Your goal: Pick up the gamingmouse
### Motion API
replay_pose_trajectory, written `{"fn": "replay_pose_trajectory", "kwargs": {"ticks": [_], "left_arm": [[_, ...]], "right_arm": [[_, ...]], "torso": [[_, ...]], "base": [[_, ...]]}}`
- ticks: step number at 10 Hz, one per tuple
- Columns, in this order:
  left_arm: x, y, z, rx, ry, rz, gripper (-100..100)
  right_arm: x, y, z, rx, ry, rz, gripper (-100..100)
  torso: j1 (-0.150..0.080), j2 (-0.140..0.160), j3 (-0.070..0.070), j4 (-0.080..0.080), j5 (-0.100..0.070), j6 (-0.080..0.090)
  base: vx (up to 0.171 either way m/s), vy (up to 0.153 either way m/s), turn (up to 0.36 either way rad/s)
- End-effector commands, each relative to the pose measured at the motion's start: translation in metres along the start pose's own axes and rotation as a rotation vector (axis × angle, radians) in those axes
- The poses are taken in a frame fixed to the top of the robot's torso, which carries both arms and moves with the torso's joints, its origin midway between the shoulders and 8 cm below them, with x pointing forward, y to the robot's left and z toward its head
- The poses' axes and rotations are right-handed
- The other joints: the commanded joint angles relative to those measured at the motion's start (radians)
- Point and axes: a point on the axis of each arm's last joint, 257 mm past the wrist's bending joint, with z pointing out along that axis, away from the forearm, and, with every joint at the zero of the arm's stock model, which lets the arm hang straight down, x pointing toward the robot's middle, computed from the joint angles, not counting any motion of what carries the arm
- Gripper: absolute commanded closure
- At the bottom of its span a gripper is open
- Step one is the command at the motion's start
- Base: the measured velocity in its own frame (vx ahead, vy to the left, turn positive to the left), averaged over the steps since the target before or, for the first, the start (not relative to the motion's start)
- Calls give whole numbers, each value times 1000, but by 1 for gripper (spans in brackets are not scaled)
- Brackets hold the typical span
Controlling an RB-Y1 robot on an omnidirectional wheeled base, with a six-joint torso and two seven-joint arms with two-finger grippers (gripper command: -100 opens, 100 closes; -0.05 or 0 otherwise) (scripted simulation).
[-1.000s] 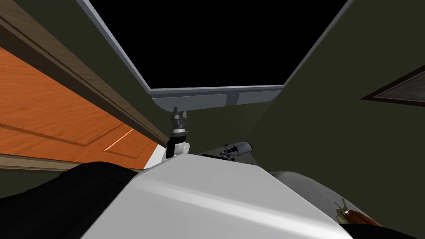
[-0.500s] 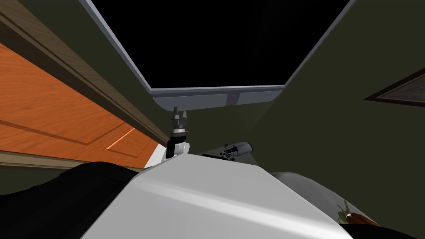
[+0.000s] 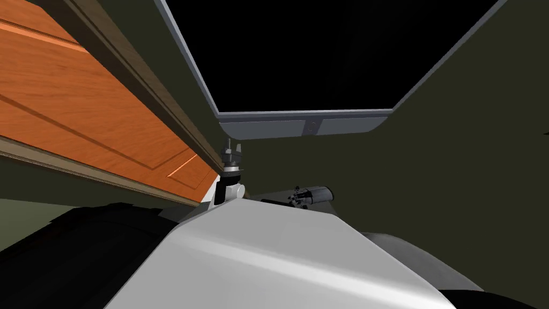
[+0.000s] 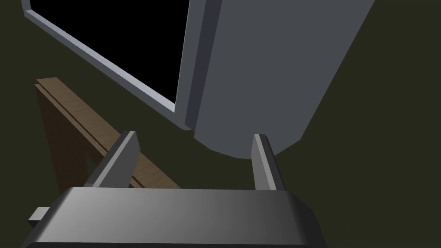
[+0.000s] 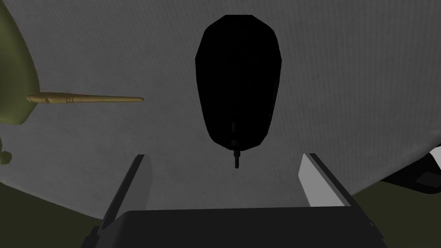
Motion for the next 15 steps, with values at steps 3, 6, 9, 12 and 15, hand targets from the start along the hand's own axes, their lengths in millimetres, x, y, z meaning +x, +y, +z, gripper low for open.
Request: {"fn": "replay_pose_trajectory", "kwargs": {"ticks": [3,6,9,12,15], "left_arm": [[0,0,0,0,0,0,0],[0,0,0,0,0,0,0],[0,0,0,0,0,0,0],[0,0,0,0,0,0,0],[0,0,0,0,0,0,0]], "right_arm": [[-24,-19,-15,-5,-48,-75,-100],[-48,-29,-18,-5,-97,-108,-100],[-76,-29,-11,-1,-167,-76,-100],[-110,-24,3,-3,-255,4,-100],[-126,-7,18,-23,-303,81,-100]], "torso": [[1,1,1,0,0,1],[0,3,2,1,0,1],[-4,5,3,1,-1,2],[-5,3,2,1,-2,2],[-8,4,3,1,-2,2]], "base": [[-117,78,265],[-128,61,178],[-134,0,72],[-126,-13,-43],[-132,-68,-76]]}}
